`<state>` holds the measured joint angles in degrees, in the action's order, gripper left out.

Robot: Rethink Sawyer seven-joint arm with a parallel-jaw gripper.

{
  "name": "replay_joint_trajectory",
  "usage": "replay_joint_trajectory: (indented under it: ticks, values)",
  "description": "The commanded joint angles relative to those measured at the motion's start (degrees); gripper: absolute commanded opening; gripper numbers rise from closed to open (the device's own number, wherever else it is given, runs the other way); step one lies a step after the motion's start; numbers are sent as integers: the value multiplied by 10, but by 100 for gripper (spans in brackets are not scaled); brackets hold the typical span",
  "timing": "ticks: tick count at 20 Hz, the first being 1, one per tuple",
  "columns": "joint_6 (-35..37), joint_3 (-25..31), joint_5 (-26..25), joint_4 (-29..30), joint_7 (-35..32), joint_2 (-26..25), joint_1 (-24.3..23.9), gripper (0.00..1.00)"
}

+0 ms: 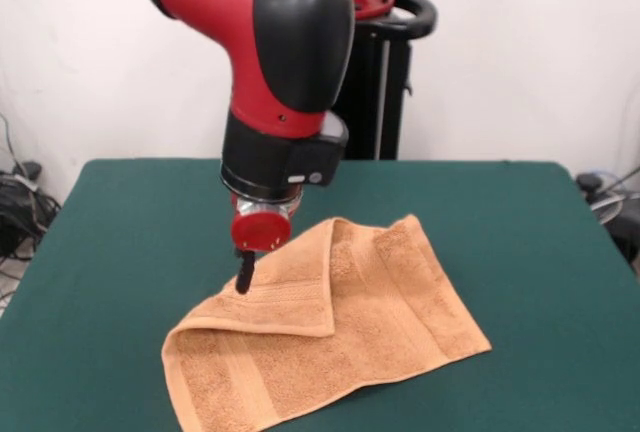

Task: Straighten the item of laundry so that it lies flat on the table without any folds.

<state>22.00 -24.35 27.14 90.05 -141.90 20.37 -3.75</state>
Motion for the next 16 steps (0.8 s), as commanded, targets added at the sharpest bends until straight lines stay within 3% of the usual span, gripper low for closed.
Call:
replay_joint_trajectory:
  ticks: [1, 16]
  values:
    - [28, 19, 22, -60, -111, -63, -4, 100]
    - [79, -15, 82, -154, -190, -138, 36, 100]
